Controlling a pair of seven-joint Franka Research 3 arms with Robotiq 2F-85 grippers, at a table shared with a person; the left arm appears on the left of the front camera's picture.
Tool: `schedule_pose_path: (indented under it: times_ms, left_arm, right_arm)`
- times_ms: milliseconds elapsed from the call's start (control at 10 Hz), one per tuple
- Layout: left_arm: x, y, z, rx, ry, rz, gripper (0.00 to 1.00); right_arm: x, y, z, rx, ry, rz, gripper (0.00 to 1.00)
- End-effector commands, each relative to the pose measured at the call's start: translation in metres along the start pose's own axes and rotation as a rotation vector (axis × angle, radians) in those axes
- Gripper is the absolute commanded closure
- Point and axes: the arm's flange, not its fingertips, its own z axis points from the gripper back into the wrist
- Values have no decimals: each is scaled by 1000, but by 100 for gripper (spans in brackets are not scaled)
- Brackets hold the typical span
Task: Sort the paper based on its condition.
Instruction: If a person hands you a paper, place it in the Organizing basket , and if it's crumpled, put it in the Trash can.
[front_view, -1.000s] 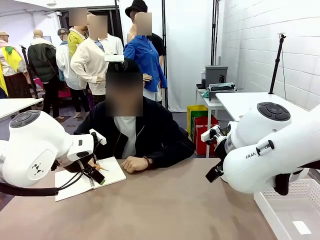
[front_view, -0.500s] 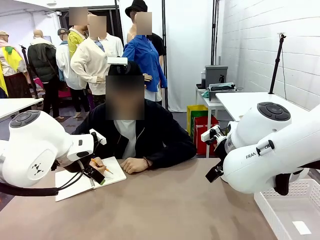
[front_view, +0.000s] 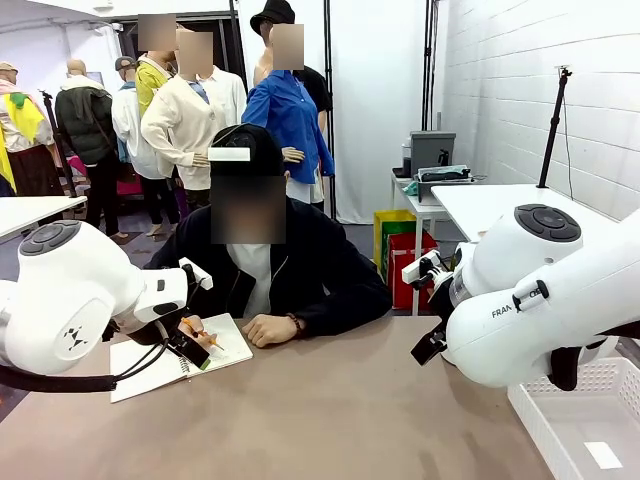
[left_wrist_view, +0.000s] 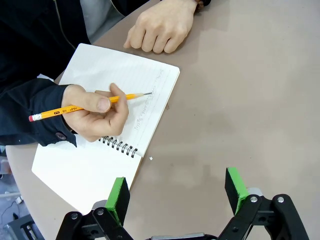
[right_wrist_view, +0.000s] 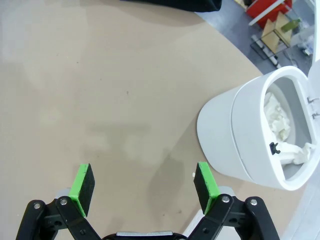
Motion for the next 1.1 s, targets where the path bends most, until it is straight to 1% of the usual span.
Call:
schedule_pose_path:
  times_ms: [0,100,200,300,400,500,600,800,900,1000]
  left_arm:
    - [0,0,0,0,0,0,0]
    - [9,2,11,-6,-23,-46,0]
    - [11,3,22,-35,-30,-68,0]
    - [13,-3,35,-71,-29,-77,0]
    - [15,-7,49,-141,-50,-84,0]
    - [18,-10,68,-187,-72,-103,0]
    - [20,-13,85,-216,-85,-130,0]
    - [23,-23,119,-246,-103,-180,0]
    - [28,-26,137,-246,-110,-208,0]
    - [31,-26,153,-274,-125,-241,0]
  right_arm:
    - [0,0,0,0,0,0,0]
    - [0,0,0,0,0,0,0]
    - [3,8,4,12,7,-52,0]
    - [6,18,16,47,27,-79,0]
    - [12,27,27,73,39,-100,0]
    - [16,35,37,122,32,-76,0]
    - [23,43,47,166,50,-60,0]
    - [41,56,78,158,56,-23,0]
    - [56,60,95,179,42,2,0]
    - [68,61,110,199,24,17,0]
